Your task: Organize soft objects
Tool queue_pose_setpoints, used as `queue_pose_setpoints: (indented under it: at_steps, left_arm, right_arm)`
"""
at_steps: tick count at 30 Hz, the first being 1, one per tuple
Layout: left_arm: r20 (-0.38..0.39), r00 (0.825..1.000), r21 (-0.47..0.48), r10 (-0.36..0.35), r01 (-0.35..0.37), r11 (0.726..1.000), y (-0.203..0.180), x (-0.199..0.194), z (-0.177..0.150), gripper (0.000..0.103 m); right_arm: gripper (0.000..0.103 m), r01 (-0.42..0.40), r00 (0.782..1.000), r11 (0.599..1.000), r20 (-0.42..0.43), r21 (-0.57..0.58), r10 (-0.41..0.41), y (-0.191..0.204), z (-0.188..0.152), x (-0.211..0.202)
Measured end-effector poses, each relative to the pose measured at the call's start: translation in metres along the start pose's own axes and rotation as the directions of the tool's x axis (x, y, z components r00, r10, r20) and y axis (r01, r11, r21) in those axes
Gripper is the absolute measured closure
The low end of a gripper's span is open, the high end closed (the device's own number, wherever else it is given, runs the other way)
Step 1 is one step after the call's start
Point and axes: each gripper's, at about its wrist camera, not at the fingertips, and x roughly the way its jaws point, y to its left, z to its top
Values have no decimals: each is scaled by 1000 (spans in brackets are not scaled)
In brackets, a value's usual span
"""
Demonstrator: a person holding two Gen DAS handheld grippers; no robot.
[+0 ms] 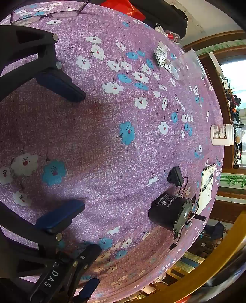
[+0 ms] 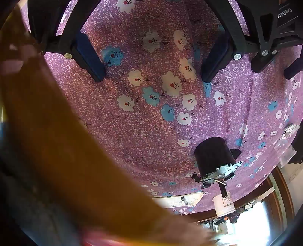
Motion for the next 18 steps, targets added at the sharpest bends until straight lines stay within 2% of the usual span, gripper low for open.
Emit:
queue_pose_setpoints:
  at_steps: [18]
  left_arm:
    - [0,1000,4,6,-6,1000,0,1,1,0]
  right_arm:
    - [1,1,1000,1000,0,1,-1,-3,-1,2]
